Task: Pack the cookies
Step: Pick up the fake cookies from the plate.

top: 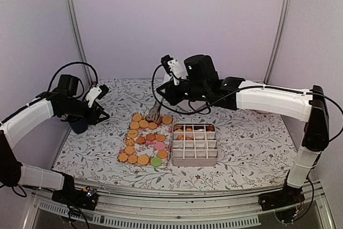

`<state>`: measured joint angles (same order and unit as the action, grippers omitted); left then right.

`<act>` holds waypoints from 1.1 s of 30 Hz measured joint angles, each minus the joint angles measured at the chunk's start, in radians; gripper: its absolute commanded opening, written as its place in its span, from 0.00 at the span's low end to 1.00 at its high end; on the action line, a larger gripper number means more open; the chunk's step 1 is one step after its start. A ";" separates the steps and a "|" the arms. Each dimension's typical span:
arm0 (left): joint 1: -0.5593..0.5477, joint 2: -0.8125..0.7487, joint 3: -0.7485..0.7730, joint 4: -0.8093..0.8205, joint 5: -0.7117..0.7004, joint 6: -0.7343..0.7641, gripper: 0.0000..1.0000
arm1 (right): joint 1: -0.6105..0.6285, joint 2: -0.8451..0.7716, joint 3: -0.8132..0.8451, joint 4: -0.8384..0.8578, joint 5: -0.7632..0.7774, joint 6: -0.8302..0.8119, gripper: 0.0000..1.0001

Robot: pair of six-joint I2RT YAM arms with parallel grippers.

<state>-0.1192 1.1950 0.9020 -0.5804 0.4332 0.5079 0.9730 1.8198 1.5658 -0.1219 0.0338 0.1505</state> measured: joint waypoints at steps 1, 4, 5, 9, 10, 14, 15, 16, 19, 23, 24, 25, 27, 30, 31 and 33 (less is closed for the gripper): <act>0.000 0.000 0.000 0.000 0.000 0.000 0.50 | -0.007 -0.017 -0.011 0.010 -0.008 0.004 0.00; 0.000 0.000 -0.001 0.000 0.000 0.002 0.50 | -0.030 -0.063 -0.049 0.038 -0.030 0.013 0.00; 0.000 0.000 -0.002 0.000 0.000 0.002 0.50 | -0.035 -0.067 -0.055 0.044 -0.033 0.015 0.01; 0.000 0.000 -0.002 0.000 0.001 0.004 0.50 | -0.040 -0.048 -0.059 0.043 -0.039 0.018 0.13; 0.000 0.000 -0.002 0.000 0.001 0.004 0.50 | -0.039 -0.037 -0.059 0.045 -0.039 0.018 0.15; 0.000 -0.004 -0.002 0.000 0.000 0.004 0.50 | -0.028 0.024 -0.054 0.039 -0.027 0.014 0.18; 0.000 -0.006 -0.002 0.000 0.000 0.004 0.50 | -0.023 0.045 -0.048 0.035 -0.021 0.010 0.18; 0.000 -0.007 -0.002 0.000 0.000 0.004 0.50 | -0.016 0.067 -0.041 0.029 -0.011 0.006 0.18; 0.000 -0.008 -0.002 0.000 0.000 0.004 0.50 | 0.005 0.120 -0.018 0.008 0.019 -0.012 0.29; 0.000 -0.008 -0.002 0.000 0.000 0.005 0.50 | 0.031 0.150 -0.012 0.000 0.051 -0.027 0.38; 0.000 -0.008 -0.002 0.000 0.000 0.005 0.50 | 0.035 0.150 -0.007 -0.005 0.057 -0.032 0.40; 0.000 -0.008 -0.002 0.000 0.000 0.005 0.50 | 0.039 0.150 -0.003 -0.006 0.064 -0.035 0.40; 0.000 -0.008 -0.002 0.000 0.000 0.005 0.50 | 0.044 0.150 0.000 -0.005 0.072 -0.040 0.40; 0.000 -0.008 -0.002 0.000 0.000 0.005 0.50 | 0.050 0.151 0.000 -0.009 0.091 -0.043 0.41; 0.000 -0.008 -0.002 0.000 0.000 0.005 0.50 | 0.051 0.151 0.000 -0.011 0.097 -0.044 0.41; 0.000 -0.008 -0.002 0.000 0.000 0.005 0.50 | 0.055 0.151 0.000 -0.013 0.114 -0.050 0.40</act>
<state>-0.1192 1.1873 0.9001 -0.5804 0.4335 0.5125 1.0279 1.9705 1.5658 -0.1352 0.1482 0.1009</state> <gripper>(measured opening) 0.497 0.406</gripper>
